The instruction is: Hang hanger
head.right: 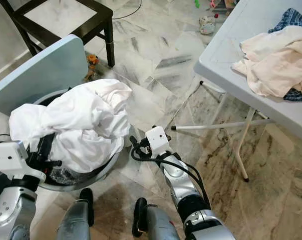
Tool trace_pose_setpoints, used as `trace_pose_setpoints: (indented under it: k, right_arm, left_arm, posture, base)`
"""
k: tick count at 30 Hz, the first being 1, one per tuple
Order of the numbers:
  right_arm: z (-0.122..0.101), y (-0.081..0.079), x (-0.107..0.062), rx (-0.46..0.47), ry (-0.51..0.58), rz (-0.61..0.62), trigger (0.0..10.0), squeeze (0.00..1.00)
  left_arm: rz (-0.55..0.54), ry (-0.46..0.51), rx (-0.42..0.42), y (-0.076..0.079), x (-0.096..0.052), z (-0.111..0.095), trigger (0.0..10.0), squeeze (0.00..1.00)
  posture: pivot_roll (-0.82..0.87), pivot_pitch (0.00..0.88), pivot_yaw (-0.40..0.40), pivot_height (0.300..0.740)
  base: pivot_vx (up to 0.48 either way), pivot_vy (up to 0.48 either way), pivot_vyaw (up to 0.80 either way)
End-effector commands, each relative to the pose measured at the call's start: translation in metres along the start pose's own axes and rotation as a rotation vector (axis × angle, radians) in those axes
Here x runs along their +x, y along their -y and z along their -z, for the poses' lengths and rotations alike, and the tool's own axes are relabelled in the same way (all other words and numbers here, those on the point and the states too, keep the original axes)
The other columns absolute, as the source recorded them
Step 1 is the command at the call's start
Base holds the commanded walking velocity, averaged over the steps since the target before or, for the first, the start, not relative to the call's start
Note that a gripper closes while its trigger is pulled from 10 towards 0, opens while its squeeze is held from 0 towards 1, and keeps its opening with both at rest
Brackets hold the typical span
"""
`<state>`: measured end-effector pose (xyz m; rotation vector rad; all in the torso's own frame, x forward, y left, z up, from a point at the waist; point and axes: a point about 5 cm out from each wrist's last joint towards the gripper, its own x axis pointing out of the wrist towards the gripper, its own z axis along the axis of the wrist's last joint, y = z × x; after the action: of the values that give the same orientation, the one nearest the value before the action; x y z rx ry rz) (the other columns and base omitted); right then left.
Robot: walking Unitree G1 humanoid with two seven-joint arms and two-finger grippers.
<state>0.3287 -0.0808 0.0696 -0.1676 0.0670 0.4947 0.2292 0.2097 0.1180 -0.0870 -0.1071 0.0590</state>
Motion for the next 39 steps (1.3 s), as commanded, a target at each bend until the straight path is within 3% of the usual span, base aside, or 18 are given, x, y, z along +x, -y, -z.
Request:
trace_pose_setpoints:
  k: [1,3,6,9,15,16,17,19,22,23,24,25,27,28,31,33,37,39]
  right_arm:
    - [0.013,0.001,-0.008,0.015,-0.038,0.009,10.0,0.0]
    - [0.013,0.002,-0.008,0.014,-0.039,0.01,10.0,0.0]
    - [0.013,0.003,-0.008,0.013,-0.039,0.013,10.0,0.0]
    - [0.013,0.004,-0.008,0.011,-0.039,0.017,10.0,0.0]
    - [0.014,0.003,-0.009,0.01,-0.039,0.017,10.0,0.0]
    - [0.014,0.003,-0.009,0.01,-0.04,0.016,10.0,0.0]
    - [0.014,0.003,-0.009,0.01,-0.04,0.016,10.0,0.0]
    - [0.014,0.002,-0.008,0.01,-0.04,0.012,10.0,0.0]
    - [0.014,0.002,-0.008,0.009,-0.04,0.012,10.0,0.0]
    - [0.014,0.003,-0.008,0.009,-0.04,0.012,10.0,0.0]
    - [0.014,0.003,-0.009,0.009,-0.041,0.012,10.0,0.0]
    - [0.014,0.003,-0.009,0.009,-0.041,0.012,10.0,0.0]
    - [0.014,0.003,-0.009,0.01,-0.042,0.012,10.0,0.0]
    - [0.014,0.003,-0.009,0.01,-0.042,0.012,10.0,0.0]
    - [0.015,0.002,-0.009,0.012,-0.04,0.009,10.0,0.0]
    - [0.015,0.002,-0.009,0.012,-0.04,0.009,10.0,0.0]
    - [0.015,0.003,-0.011,0.009,-0.034,0.013,10.0,0.0]
    - [0.015,0.004,-0.012,0.008,-0.034,0.016,10.0,0.0]
  left_arm:
    - [-0.027,-0.033,0.069,-0.005,-0.005,0.007,10.0,1.0]
    - [-0.035,-0.028,0.116,-0.007,-0.005,0.006,10.0,1.0]
    - [-0.097,-0.054,0.288,-0.019,-0.006,0.006,10.0,1.0]
    - [-0.138,-0.12,0.341,-0.027,-0.018,0.014,10.0,1.0]
    - [-0.118,-0.184,0.485,-0.027,-0.034,0.023,10.0,1.0]
    - [-0.094,-0.166,0.565,-0.025,-0.036,0.02,10.0,1.0]
    - [-0.094,-0.166,0.565,-0.025,-0.036,0.02,10.0,1.0]
    - [-0.066,-0.092,0.651,-0.02,-0.041,0.008,10.0,1.0]
    - [-0.062,-0.073,0.661,-0.019,-0.042,0.005,10.0,1.0]
    - [-0.058,-0.024,0.678,-0.017,-0.04,-0.003,10.0,1.0]
    - [-0.051,0.043,0.671,-0.013,-0.034,-0.015,10.0,1.0]
    - [-0.051,0.043,0.671,-0.013,-0.034,-0.015,10.0,1.0]
    - [-0.041,0.166,0.647,-0.003,-0.015,-0.04,10.0,1.0]
    - [-0.041,0.166,0.647,-0.003,-0.015,-0.04,10.0,1.0]
    - [-0.044,0.229,0.582,-0.001,0.021,-0.059,10.0,1.0]
    - [-0.042,0.226,0.583,-0.002,0.025,-0.06,10.0,1.0]
    - [0.01,0.11,0.461,-0.008,0.06,-0.045,10.0,1.0]
    - [0.025,0.089,0.447,-0.008,0.065,-0.041,10.0,1.0]
  posture:
    - [0.33,0.346,-0.187,0.74]
    - [0.33,0.346,-0.186,0.74]
    - [0.33,0.344,-0.183,0.74]
    - [0.33,0.343,-0.181,0.74]
    - [0.33,0.344,-0.178,0.74]
    - [0.33,0.343,-0.178,0.74]
    - [0.33,0.343,-0.178,0.74]
    - [0.33,0.343,-0.177,0.74]
    - [0.33,0.343,-0.177,0.74]
    - [0.33,0.344,-0.177,0.74]
    - [0.33,0.345,-0.177,0.74]
    - [0.33,0.345,-0.177,0.74]
    - [0.34,0.348,-0.179,0.74]
    - [0.34,0.348,-0.179,0.74]
    - [0.33,0.348,-0.18,0.74]
    - [0.32,0.346,-0.179,0.74]
    - [0.3,0.342,-0.179,0.74]
    - [0.3,0.342,-0.179,0.74]
  base:
    - [0.0,0.0,0.0]
    - [0.0,0.0,0.0]
    - [0.0,0.0,0.0]
    - [0.0,0.0,0.0]
    - [0.0,0.0,0.0]
    - [0.0,0.0,0.0]
    - [0.0,0.0,0.0]
    - [0.0,0.0,0.0]
    - [0.0,0.0,0.0]
    - [0.0,0.0,0.0]
    - [0.0,0.0,0.0]
    - [0.0,0.0,0.0]
    - [0.0,0.0,0.0]
    - [0.0,0.0,0.0]
    - [0.0,0.0,0.0]
    - [0.0,0.0,0.0]
    - [0.0,0.0,0.0]
    - [0.0,0.0,0.0]
